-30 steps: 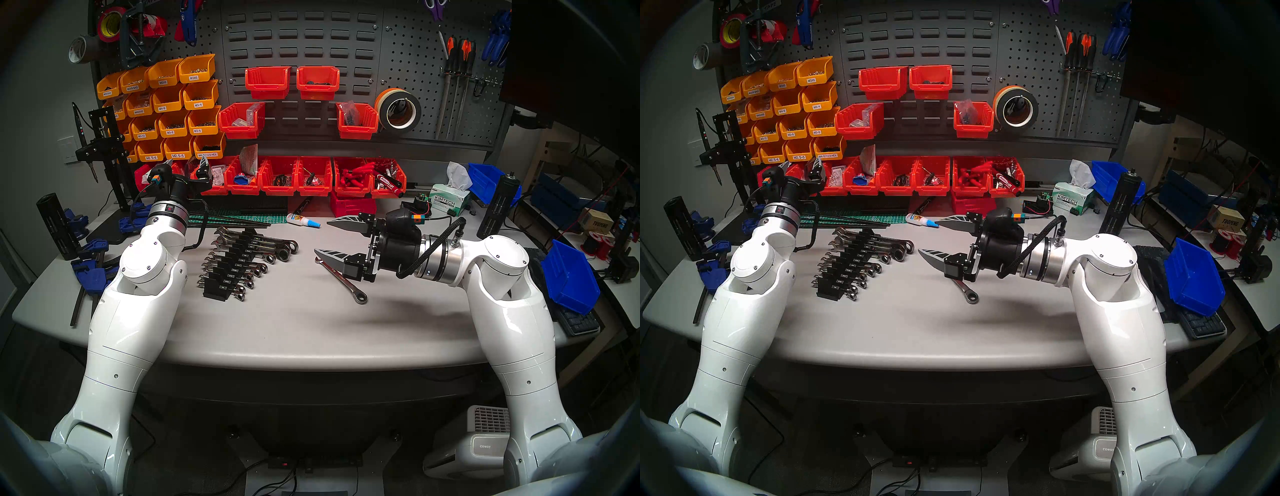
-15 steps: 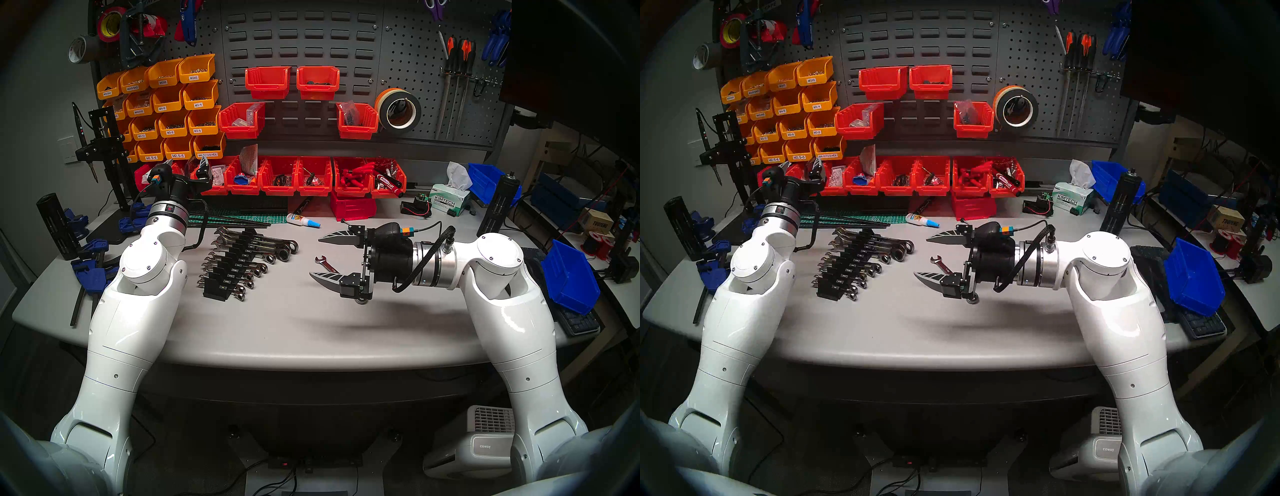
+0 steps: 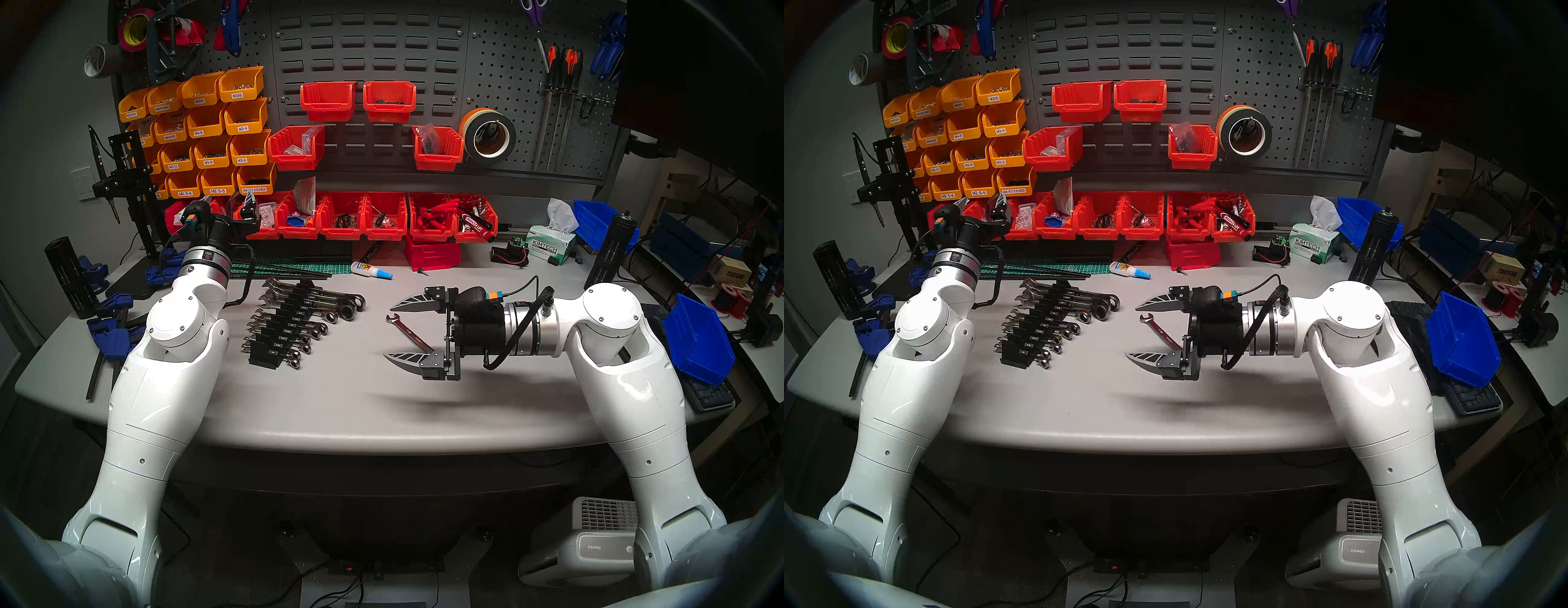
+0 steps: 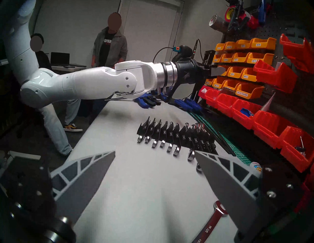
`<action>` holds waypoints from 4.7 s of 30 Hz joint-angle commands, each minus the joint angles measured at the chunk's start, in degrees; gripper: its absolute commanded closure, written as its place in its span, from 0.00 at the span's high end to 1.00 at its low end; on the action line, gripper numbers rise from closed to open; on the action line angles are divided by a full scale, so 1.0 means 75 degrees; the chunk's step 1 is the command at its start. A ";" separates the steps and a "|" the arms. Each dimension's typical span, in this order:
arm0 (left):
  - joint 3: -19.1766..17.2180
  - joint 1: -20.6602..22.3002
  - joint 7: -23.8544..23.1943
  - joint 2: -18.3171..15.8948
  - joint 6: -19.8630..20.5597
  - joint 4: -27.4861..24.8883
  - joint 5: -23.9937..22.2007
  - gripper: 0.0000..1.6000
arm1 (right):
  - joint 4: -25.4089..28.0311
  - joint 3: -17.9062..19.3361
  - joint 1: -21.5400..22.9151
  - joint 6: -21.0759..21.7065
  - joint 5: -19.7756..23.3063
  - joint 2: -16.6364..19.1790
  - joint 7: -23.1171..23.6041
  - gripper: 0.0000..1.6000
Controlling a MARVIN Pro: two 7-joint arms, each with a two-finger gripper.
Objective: Put the wrenches on the table into the correct slot in the case
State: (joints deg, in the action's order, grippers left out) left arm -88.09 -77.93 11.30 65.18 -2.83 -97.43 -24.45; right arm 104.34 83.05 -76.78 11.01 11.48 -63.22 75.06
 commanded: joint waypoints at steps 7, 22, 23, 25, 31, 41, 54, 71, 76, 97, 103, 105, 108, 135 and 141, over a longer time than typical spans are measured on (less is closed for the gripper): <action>-0.0059 0.0239 -0.0002 -0.0009 -0.0084 -0.0210 0.0000 1.00 | 0.0219 -0.0099 0.0261 -0.0343 -0.0380 0.0209 0.0221 1.00; -0.0059 0.0239 -0.0002 -0.0009 -0.0083 -0.0210 0.0000 1.00 | 0.0306 -0.0265 0.0306 -0.1182 -0.1292 0.0362 0.0236 1.00; -0.0059 0.0239 -0.0002 -0.0009 -0.0083 -0.0210 0.0000 1.00 | 0.0296 -0.0288 0.0303 -0.1278 -0.1382 0.0384 0.0230 1.00; -0.0059 0.0239 -0.0002 -0.0009 -0.0083 -0.0210 0.0000 1.00 | 0.0276 -0.0280 0.0279 -0.1350 -0.1441 0.0361 0.0199 1.00; -0.0059 0.0239 -0.0002 -0.0009 -0.0083 -0.0210 0.0000 1.00 | 0.0313 -0.0468 0.0372 -0.1860 -0.1899 0.0519 0.0304 1.00; -0.0059 0.0239 -0.0002 -0.0009 -0.0083 -0.0210 0.0000 1.00 | 0.0455 -0.0743 0.0565 -0.2406 -0.2419 0.0752 0.0435 1.00; -0.0059 0.0239 -0.0002 -0.0009 -0.0083 -0.0210 0.0000 1.00 | 0.0669 -0.1129 0.0873 -0.2626 -0.3046 0.1135 0.0813 1.00; -0.0059 0.0239 -0.0002 -0.0009 -0.0084 -0.0210 0.0000 1.00 | 0.0788 -0.1273 0.0921 -0.2701 -0.3437 0.1289 0.0717 1.00; -0.0059 0.0239 -0.0002 -0.0009 -0.0083 -0.0210 0.0000 1.00 | 0.0767 -0.1110 0.0791 -0.2633 -0.3645 0.1055 0.0130 1.00; -0.0059 0.0239 -0.0002 -0.0009 -0.0083 -0.0210 0.0000 1.00 | 0.0733 -0.1353 0.0817 -0.2721 -0.4120 0.1353 -0.0130 1.00; -0.0059 0.0239 -0.0002 -0.0009 -0.0083 -0.0210 0.0000 1.00 | 0.0695 -0.1354 0.0842 -0.2635 -0.4232 0.1407 -0.0250 1.00; -0.0059 0.0239 -0.0002 -0.0009 -0.0083 -0.0210 0.0000 1.00 | 0.0683 -0.1344 0.0833 -0.2615 -0.4256 0.1438 -0.0285 1.00; -0.0059 0.0238 -0.0002 -0.0009 -0.0082 -0.0210 0.0000 1.00 | 0.0672 -0.1323 0.0807 -0.2581 -0.4284 0.1481 -0.0349 1.00; -0.0058 0.0238 -0.0003 -0.0010 -0.0081 -0.0209 0.0000 1.00 | 0.0568 -0.1210 0.0727 -0.2464 -0.4417 0.1788 -0.0586 1.00; -0.0058 0.0238 -0.0003 -0.0010 -0.0081 -0.0209 0.0000 1.00 | 0.0586 -0.1207 0.0703 -0.2421 -0.4443 0.1822 -0.0600 1.00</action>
State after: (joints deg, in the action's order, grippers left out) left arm -88.08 -77.94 11.30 65.18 -2.81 -97.43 -24.45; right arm 110.41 73.77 -70.57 -8.04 -18.56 -52.17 70.26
